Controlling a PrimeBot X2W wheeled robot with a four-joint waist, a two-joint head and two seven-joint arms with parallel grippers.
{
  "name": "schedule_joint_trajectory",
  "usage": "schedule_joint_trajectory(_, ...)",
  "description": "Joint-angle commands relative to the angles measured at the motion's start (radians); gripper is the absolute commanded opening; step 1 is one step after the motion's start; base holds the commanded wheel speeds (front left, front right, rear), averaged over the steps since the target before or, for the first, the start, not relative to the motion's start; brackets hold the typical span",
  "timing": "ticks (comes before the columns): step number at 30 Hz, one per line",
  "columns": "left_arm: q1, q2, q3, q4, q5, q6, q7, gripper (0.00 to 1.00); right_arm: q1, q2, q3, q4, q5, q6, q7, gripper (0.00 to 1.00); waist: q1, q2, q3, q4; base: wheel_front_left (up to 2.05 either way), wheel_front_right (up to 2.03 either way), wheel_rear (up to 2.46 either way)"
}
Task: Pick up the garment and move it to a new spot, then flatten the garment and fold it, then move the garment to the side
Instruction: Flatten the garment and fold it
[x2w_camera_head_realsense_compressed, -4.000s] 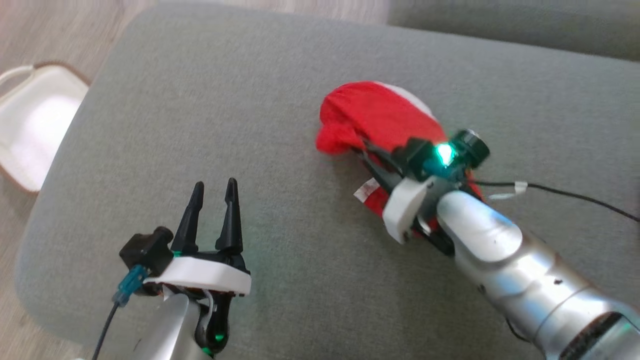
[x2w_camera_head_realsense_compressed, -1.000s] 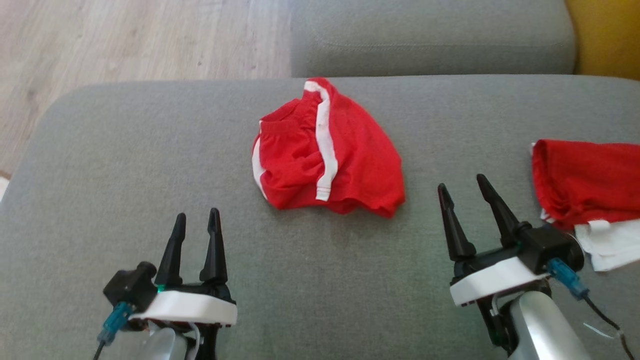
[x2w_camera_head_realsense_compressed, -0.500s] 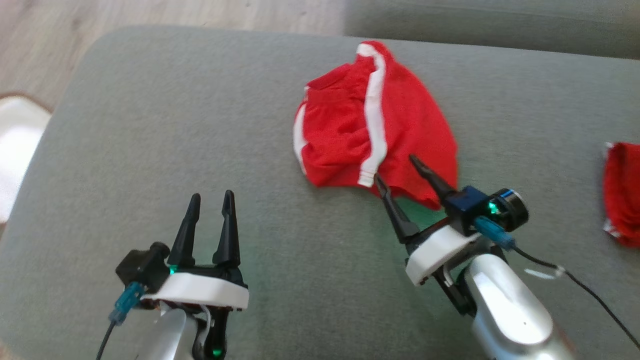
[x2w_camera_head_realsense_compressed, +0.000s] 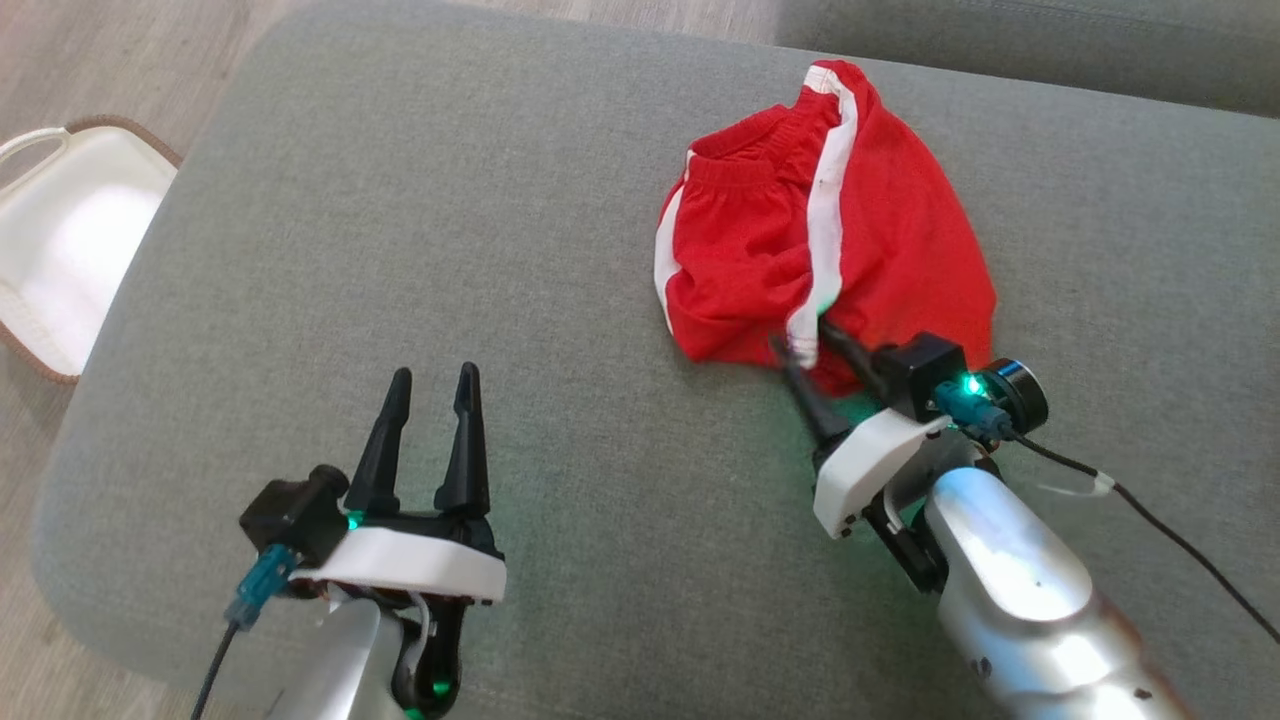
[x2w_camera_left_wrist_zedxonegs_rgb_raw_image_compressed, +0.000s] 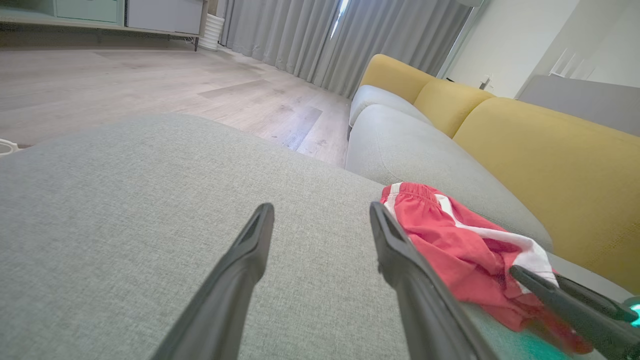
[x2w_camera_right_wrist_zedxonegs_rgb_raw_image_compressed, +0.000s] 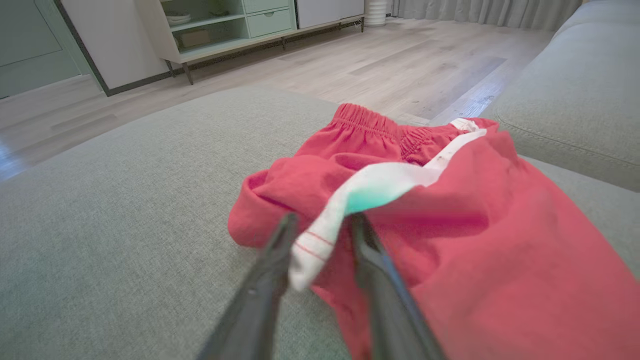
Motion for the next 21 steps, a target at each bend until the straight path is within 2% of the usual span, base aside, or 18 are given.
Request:
schedule_joint_trajectory(1,-0.033,0.005,0.033,-0.025,-0.006,-0.006,-0.010,1.00,-0.029,0.011,0.016,-0.023,0.005,-0.001,-0.014,0.00,-0.0001,0.0000,-0.001,-0.002,0.00,0.00,0.00)
schedule_joint_trajectory(4,-0.028,0.004,0.042,-0.022,-0.005,-0.006,-0.010,1.00,-0.043,0.011,0.002,-0.005,0.012,-0.001,-0.036,0.00,-0.0001,0.0000,-0.010,-0.014,0.00,0.00,0.00)
schedule_joint_trajectory(9,-0.022,0.004,0.048,-0.025,-0.001,-0.006,-0.010,1.00,-0.117,0.000,-0.128,-0.009,-0.051,-0.001,-0.052,0.00,-0.0001,0.0000,-0.031,-0.047,0.00,0.00,0.00)
schedule_joint_trajectory(15,-0.028,0.003,0.033,-0.032,-0.005,-0.006,-0.010,1.00,-0.273,-0.126,-0.232,-0.041,-0.100,-0.001,0.014,0.00,-0.0001,0.0000,-0.023,-0.048,0.00,0.00,0.00)
schedule_joint_trajectory(21,-0.047,0.003,-0.003,-0.038,-0.027,-0.006,-0.010,1.00,-0.473,-0.251,-0.268,0.013,-0.109,-0.001,0.067,0.00,-0.0001,0.0000,0.014,-0.001,0.00,0.00,0.00)
